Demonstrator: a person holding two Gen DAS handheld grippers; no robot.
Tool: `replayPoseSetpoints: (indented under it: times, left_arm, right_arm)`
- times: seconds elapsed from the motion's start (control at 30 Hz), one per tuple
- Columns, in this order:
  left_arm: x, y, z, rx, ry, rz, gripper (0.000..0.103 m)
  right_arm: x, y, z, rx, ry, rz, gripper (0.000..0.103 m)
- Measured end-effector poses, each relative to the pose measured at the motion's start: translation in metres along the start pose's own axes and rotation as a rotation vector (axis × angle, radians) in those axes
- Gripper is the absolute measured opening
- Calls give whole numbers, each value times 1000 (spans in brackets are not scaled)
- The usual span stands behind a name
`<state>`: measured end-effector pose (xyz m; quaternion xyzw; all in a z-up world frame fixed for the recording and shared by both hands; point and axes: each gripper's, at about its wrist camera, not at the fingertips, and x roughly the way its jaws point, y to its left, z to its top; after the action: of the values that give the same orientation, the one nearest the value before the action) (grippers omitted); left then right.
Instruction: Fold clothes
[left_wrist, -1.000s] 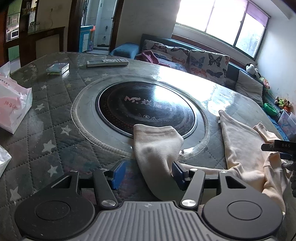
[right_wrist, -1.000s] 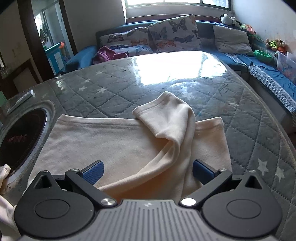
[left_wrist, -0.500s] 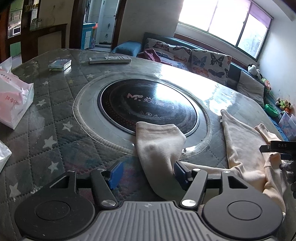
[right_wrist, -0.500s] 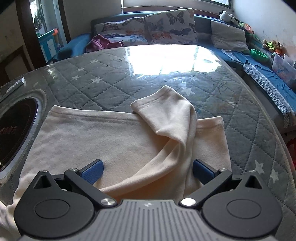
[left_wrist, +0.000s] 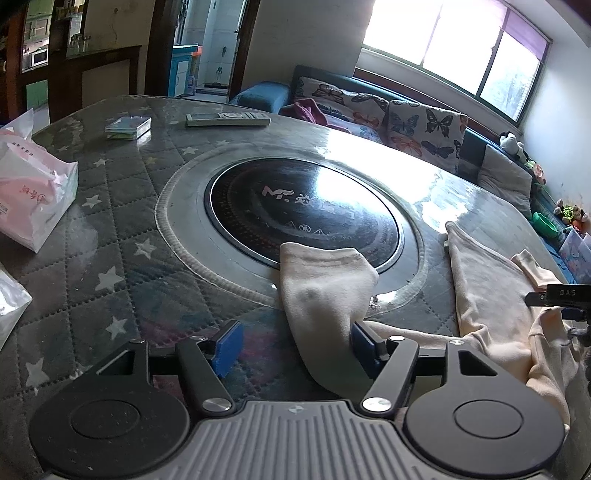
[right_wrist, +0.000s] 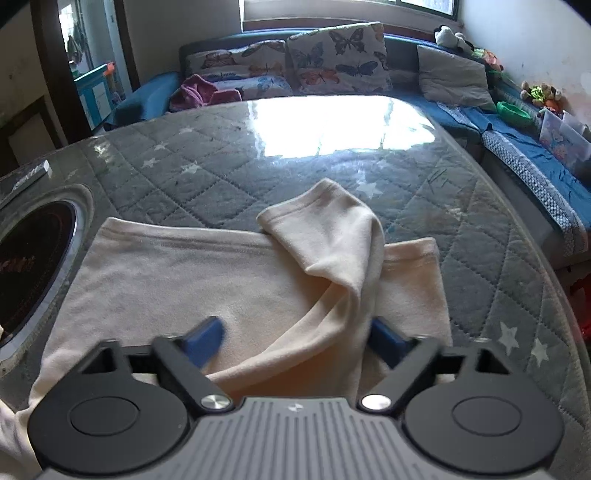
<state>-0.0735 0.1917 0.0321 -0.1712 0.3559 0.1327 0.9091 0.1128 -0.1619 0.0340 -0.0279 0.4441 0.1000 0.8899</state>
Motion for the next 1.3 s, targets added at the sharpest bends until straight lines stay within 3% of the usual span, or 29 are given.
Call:
replayPoseSetpoints:
  times: [0.13,0.17,0.2,0.4,0.67,0.9,1.1,1.23,1.3]
  left_arm:
    - [-1,-1,-1,0,-2,-1,68]
    - [-2,-1,-1,1,-4,-2,68]
    - [-3,-1,-1,2,-5,-2,68]
    - [-6,-4,0,7,-14,-2,68]
    - [-7,-12,5,28,-26,-8,68]
    - [-3,-42,12,103,-41,-70,69]
    - [6,-71,11,175,-28,-135,69]
    - [14,-88,7,223,-6,-171,69]
    - [17,-95,6,244,4,-187,69]
  right_arm:
    - [-6,-9,1,25,-9,18,49]
    - [-7,-12,1,36,-11,28,32]
    - [-8,-15,1,48,-12,35,26]
    - [-14,-34,-2,108,-28,64,10]
    - [-49,-40,-13,92,-136,29,9]
    - [-99,-59,-46,98,-239,-43,9]
    - [-132,-82,-96,152,-249,-119,9]
    - [-137,-97,-125,211,-211,-154,19]
    - [-137,-105,-139,246,-191,-175,19]
